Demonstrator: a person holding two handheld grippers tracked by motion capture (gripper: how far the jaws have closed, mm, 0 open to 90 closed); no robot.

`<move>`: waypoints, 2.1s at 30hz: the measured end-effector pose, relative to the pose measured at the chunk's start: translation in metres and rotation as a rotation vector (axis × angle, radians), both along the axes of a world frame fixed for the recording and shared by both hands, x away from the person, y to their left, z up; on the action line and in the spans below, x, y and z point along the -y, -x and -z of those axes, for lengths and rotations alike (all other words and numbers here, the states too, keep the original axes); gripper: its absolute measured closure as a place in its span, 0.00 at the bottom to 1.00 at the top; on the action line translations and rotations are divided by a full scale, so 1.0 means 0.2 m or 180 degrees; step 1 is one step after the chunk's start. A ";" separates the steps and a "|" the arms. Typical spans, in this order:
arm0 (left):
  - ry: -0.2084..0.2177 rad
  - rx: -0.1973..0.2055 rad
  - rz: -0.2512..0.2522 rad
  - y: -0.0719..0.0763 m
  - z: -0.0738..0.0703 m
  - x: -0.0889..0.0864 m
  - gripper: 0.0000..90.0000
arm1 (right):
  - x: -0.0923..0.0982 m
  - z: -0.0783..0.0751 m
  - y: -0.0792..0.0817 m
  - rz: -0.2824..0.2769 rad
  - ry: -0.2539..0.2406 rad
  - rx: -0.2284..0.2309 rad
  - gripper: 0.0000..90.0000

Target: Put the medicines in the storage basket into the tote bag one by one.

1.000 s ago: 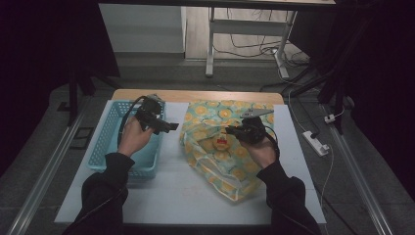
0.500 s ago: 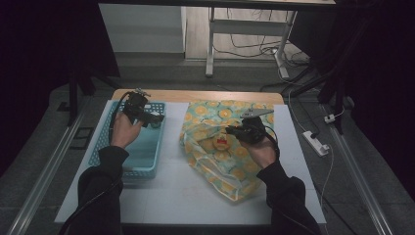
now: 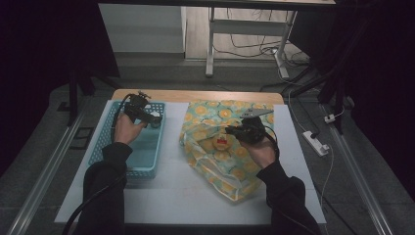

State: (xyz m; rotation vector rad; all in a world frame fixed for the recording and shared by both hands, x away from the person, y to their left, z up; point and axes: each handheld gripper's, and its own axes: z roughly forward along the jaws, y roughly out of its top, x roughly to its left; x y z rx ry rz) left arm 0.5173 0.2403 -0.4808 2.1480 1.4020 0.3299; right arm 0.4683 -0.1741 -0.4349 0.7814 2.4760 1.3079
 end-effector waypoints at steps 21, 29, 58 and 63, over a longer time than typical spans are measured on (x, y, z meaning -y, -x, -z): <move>-0.0088 -0.0108 0.0059 -0.06 0.08 0.03 0.51 | -0.01 0.00 0.00 -0.0010 0.0010 0.0007 1.00; -0.0108 -0.0172 -0.0028 -0.05 0.06 0.03 0.56 | 0.00 0.00 0.00 -0.0002 0.0014 0.0006 1.00; 0.0036 0.0094 0.0144 0.11 -0.19 0.03 0.57 | 0.00 -0.01 0.01 0.0001 -0.0026 0.0015 1.00; 0.0050 0.0119 0.0216 0.15 -0.22 0.05 0.57 | 0.01 -0.01 0.00 0.0004 -0.0030 0.0004 1.00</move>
